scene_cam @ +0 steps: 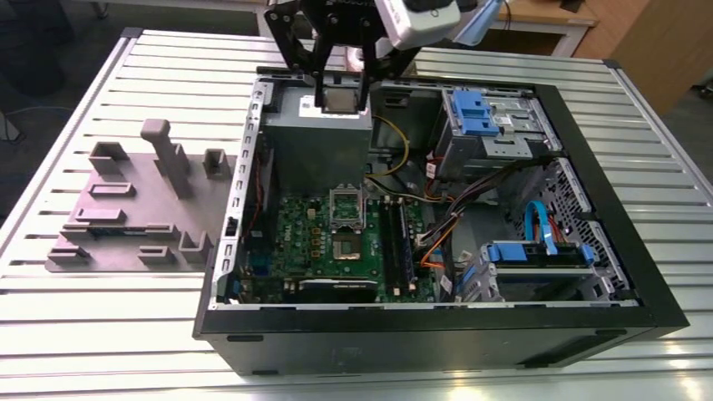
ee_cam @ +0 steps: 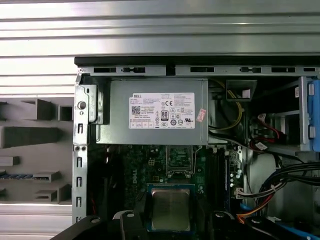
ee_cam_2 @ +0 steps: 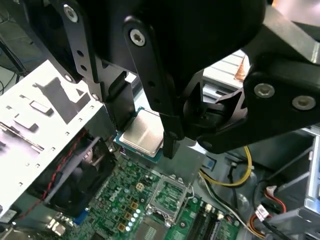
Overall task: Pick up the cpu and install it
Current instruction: 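Pick up the cpu and move it towards the insertion slot, then place the cpu into insertion slot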
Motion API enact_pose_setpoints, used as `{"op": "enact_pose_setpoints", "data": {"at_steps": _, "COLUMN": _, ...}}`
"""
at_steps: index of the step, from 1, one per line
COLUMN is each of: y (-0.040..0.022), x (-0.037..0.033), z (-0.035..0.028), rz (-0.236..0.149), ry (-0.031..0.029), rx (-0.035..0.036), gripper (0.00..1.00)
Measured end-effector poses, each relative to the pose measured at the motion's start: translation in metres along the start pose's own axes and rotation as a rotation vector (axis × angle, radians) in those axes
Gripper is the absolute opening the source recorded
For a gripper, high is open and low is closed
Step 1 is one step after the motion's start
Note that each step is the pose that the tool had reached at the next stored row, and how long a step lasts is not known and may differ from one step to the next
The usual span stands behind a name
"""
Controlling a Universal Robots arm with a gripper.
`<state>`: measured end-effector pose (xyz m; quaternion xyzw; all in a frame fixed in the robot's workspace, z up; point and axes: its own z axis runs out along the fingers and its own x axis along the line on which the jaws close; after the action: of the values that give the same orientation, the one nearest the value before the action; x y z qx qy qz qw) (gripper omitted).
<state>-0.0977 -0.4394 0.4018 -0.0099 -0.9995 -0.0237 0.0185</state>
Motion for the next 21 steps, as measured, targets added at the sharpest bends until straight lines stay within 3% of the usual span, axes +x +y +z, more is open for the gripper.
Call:
{"op": "enact_pose_setpoints", "data": {"at_steps": 5, "y": -0.0007, "x": -0.0135, "z": -0.0006, "rz": 0.0, "ry": 0.0, "rx": 0.0001, "gripper": 0.47}}
{"op": "enact_pose_setpoints", "data": {"at_steps": 21, "y": -0.0013, "x": -0.0139, "z": 0.0006, "rz": 0.0, "ry": 0.0, "rx": -0.0019, "gripper": 0.47}}
